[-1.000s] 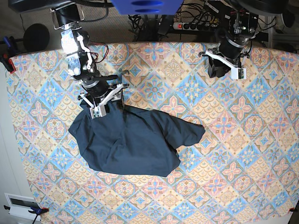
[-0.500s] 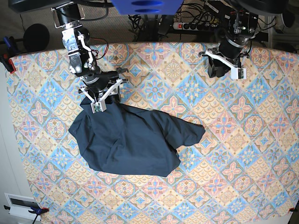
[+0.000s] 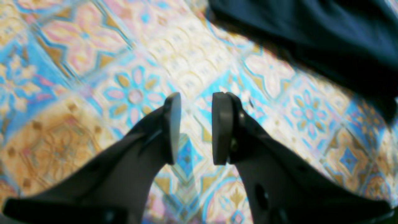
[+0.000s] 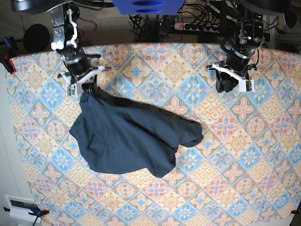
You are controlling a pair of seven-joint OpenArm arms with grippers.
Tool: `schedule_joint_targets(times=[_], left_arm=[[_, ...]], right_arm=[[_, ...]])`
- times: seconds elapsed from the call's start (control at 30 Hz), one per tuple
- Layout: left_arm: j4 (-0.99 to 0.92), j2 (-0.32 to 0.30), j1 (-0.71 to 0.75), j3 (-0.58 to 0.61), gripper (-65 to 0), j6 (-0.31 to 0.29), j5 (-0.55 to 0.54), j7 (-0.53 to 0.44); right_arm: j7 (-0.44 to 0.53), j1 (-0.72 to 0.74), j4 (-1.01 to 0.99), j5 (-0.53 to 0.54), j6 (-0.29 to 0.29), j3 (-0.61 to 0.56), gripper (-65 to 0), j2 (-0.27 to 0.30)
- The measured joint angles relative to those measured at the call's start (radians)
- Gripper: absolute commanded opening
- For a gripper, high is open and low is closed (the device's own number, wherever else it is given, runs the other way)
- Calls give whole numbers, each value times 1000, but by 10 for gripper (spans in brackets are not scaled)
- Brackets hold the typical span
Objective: Layout the t-shirt on the table in an organized manner, then fold the t-shirt properly
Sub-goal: 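Lift the shirt with the right gripper and drag it toward the robot, then reach the left gripper to the shirt's sleeve and grasp it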
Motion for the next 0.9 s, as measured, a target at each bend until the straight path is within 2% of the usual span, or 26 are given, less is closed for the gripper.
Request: schedule_joint_targets(times=[0.07,0.17,0.3,0.37,0.5,0.6,0.67,0.73,0.9], left_arm=[[-13,-12,-36,1,-481,-3,-3,-8],[-47,-13,-69,-1,-481,7,5,-8],[-104,-11,-113,0,-481,4,-1,-2],[-145,-10,-154,2,-481,3,-6,-2],[-202,-12,-215,42,-477,11,4,-3],[-254,-8,-254,94,-477,-10,-9,-4],[-309,-6,-304,146,-476,6,-2,0],[-327,-10,-345,196,-475,4,-5,44],[-321,13,-376,237,-449,-103,-6,145]], right_arm=[[20,-40,6,16,-4,65,-650,-3],[129,-63,24,113,3,152,-650,2],[111,-131,18,248,-8,263,-650,-4],[119,-126,14,279,-9,296,-650,-1],[132,-115,19,296,1,301,-650,-1],[121,-122,18,296,-6,301,-650,-4],[125,-122,18,296,-6,298,-650,0],[126,-119,18,297,-3,296,-650,-2],[125,-121,18,299,-5,293,-650,-3]])
